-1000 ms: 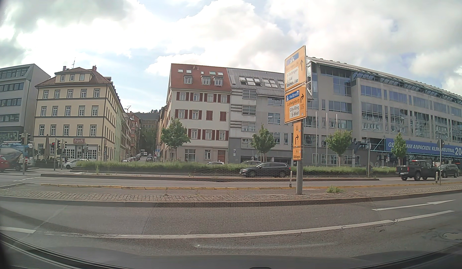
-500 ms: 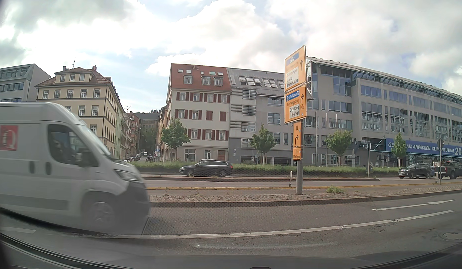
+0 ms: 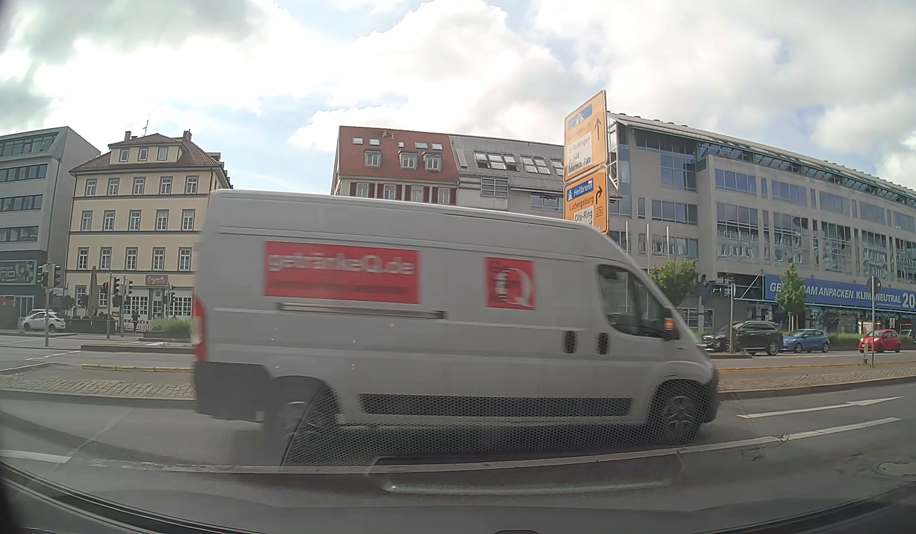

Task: Follow the waypoints while adhering to traffic rules and regulations

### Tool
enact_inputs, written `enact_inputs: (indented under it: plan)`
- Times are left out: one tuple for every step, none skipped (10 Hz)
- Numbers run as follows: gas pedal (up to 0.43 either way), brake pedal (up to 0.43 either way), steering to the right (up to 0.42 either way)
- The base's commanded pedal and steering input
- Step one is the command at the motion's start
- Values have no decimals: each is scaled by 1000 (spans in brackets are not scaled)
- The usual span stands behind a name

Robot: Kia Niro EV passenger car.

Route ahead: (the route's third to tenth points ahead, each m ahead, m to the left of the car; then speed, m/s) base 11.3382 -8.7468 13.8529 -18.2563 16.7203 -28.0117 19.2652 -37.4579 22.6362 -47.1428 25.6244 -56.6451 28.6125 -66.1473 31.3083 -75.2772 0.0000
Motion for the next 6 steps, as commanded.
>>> enact_inputs:
  plan:
    - [0,238,210]
    - [0,238,210]
    - [0,238,210]
    - [0,238,208]
    - [0,238,205]
    - [0,238,204]
